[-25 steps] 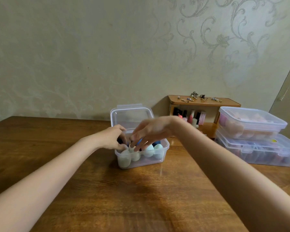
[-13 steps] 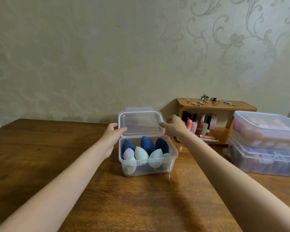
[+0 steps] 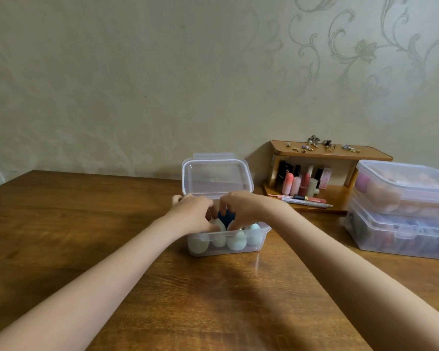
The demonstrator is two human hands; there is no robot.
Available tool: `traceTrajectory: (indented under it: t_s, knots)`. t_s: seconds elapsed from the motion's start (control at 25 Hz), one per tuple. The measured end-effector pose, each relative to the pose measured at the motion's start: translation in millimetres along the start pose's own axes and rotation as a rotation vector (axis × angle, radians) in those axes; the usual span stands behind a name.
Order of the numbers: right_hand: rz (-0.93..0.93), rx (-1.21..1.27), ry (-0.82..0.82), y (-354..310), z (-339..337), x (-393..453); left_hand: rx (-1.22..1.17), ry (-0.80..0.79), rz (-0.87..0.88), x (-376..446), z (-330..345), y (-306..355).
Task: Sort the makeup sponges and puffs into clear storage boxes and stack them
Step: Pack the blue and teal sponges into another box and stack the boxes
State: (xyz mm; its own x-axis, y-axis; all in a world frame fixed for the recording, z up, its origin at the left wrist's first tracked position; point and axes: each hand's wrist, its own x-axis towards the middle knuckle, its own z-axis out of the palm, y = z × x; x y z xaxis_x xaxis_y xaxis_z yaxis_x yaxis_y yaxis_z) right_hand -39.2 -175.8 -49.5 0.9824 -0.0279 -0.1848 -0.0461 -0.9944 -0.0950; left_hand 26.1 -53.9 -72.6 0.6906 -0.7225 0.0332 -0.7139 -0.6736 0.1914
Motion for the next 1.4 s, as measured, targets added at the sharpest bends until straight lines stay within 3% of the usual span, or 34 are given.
traceTrajectory:
  t_s: [0.2,0.28,0.36,0.44,0.52,0.64,0.84,0.96,1.04,1.2,1.28,1.4]
  knots:
    - [0.000,-0.125,-0.030,-12.5,-2.0,6.4,0.085,-0.116,-0.039,4.4,-4.5,12.5]
    - [0.019,-0.090,-0.030,-6.0,-17.7,1.7,-0.142,-0.140,-0.027,3.3,-18.1,5.9]
    - [0.048,0.055,0.028,8.4,-35.1,-2.7,-0.509,0.042,-0.048,2.2,-29.7,-7.3]
    - [0.135,0.286,0.245,29.7,-46.3,0.9,-0.791,0.278,-0.208,7.8,-30.8,-23.3]
    - [0.308,0.431,0.495,53.5,-42.5,9.1,-1.042,0.281,-0.403,13.5,-23.5,-30.8]
    - [0.440,0.718,0.397,65.1,-17.0,17.2,-1.442,0.169,-0.480,24.2,-12.8,-30.3]
    - [0.347,1.094,0.448,64.3,-12.3,10.7,-1.676,0.380,-0.339,31.9,-22.6,-21.2]
    - [0.312,1.057,0.438,63.0,-23.0,0.7,-1.591,0.519,-0.254,28.2,-27.6,-25.0]
    - [0.242,1.056,0.536,57.0,-30.6,-9.2,-1.486,0.567,-0.191,20.0,-30.7,-31.6]
    - [0.077,0.753,0.653,34.0,-31.6,-45.9,-1.198,0.449,-0.046,-13.7,-39.0,-33.0]
    - [0.037,0.585,0.548,25.5,-25.6,-64.0,-0.936,0.334,0.047,-33.8,-43.0,-29.2]
    - [0.054,0.340,0.268,13.0,-10.4,-81.4,-0.461,0.067,0.155,-57.2,-37.2,-22.9]
